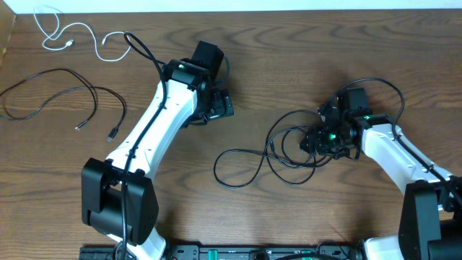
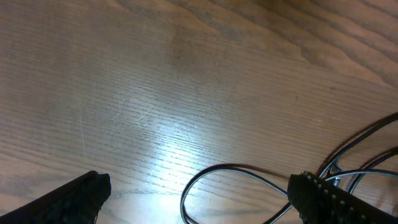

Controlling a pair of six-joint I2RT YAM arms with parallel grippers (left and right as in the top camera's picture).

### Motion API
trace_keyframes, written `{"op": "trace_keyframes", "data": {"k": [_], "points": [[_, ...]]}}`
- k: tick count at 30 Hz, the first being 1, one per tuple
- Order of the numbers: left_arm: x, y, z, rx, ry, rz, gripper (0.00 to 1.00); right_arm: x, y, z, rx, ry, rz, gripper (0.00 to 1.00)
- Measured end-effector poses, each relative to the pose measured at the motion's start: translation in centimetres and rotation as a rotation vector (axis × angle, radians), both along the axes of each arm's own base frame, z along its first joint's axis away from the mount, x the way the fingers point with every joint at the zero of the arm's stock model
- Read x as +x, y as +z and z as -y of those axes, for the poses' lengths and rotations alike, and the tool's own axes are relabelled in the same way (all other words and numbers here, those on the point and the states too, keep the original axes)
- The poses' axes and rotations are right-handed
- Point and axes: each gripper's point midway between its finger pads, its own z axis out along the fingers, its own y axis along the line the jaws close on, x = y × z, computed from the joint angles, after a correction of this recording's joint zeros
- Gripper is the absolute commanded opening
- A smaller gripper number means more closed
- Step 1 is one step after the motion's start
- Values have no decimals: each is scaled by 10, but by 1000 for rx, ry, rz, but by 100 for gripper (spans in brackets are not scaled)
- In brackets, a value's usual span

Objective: Untangle cables

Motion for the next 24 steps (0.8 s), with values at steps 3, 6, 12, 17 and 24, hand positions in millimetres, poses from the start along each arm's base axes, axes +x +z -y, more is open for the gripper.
{"op": "trace_keyframes", "data": {"k": [3, 6, 12, 17, 24], "points": [[0, 0, 0, -1, 7, 0, 97, 7, 0, -4, -17, 5, 34, 45], [0, 0, 0, -2, 7, 1, 97, 11, -1, -2, -55, -7, 54, 44], [0, 0, 0, -2, 7, 1, 98, 16, -2, 2, -85, -22, 72, 44], [0, 0, 0, -2, 7, 1, 97, 13, -2, -6, -92, 6, 74, 44], [0, 0, 0, -2, 7, 1, 97, 10, -4, -13, -123, 37, 84, 46]]}}
